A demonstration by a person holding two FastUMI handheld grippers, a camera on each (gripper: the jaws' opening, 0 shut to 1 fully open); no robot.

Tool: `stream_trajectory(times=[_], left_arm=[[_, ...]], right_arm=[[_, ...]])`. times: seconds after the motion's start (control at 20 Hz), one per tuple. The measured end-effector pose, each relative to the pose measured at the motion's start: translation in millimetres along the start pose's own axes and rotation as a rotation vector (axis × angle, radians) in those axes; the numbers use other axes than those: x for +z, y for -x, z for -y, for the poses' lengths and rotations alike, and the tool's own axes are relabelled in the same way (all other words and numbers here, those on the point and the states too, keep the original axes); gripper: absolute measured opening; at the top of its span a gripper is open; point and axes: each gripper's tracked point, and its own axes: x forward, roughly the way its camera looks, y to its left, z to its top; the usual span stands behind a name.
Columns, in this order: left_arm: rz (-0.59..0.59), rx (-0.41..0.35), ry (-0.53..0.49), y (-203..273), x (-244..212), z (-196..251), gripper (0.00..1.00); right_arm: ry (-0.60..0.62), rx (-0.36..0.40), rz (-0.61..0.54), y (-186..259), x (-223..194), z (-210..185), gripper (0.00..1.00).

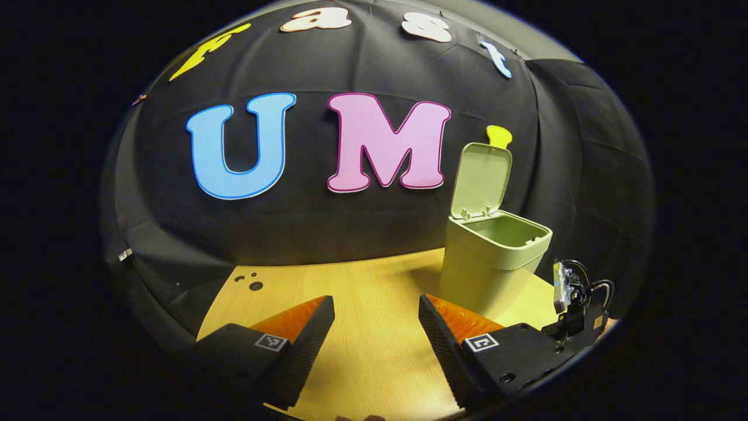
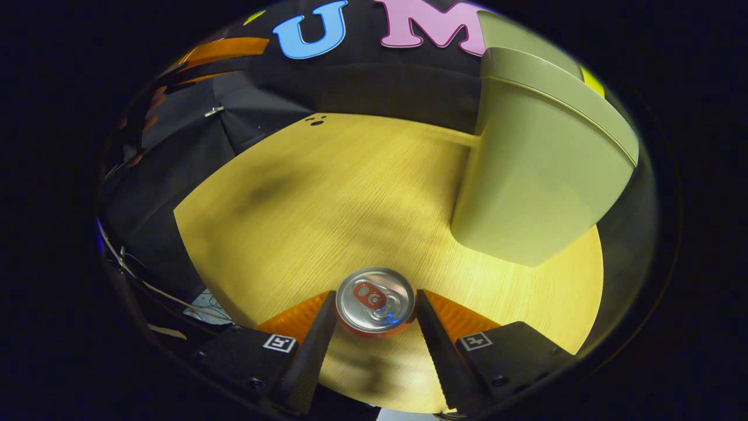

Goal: Press the lid of the desktop garbage bin to open it, pick up the crumpled paper on the desktop and throw it into the bin, then pick up the pop can on the desktop and drop it into the bin, and finally close the garbage bin lid.

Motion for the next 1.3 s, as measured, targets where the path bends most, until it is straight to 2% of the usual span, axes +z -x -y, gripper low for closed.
stream_trajectory(times=[0.35,0.5,0.75,0.8,0.85,1.0,1.3], left_arm=[[-0.008,0.008,0.007,-2.1,-3.3,-2.9,0.96],[-0.01,0.007,0.011,-1.2,-4.7,-2.2,0.94],[-0.017,0.003,0.018,-2.0,-10.1,0.2,0.94],[-0.019,0.001,0.019,-2.1,-10.7,1.1,0.94],[-0.018,0.001,0.02,-1.6,-10.8,1.0,0.94],[-0.014,0.0,0.017,-1.7,-8.8,1.9,0.94],[-0.014,0.001,0.017,-2.0,-8.4,0.4,0.94]], right_arm=[[0.01,0.003,0.034,21.1,16.8,2.5,0.85],[-0.001,0.007,0.069,38.6,34.4,3.6,0.85],[0.007,-0.013,0.171,77.3,79.6,11.5,0.85],[0.007,-0.021,0.198,83.6,91.1,14.4,0.8],[0.0,-0.031,0.223,92.3,102.0,18.4,0.85],[-0.028,-0.032,0.309,116.9,135.9,20.5,0.83],[-0.089,-0.083,0.498,166.9,207.3,49.2,0.81]])
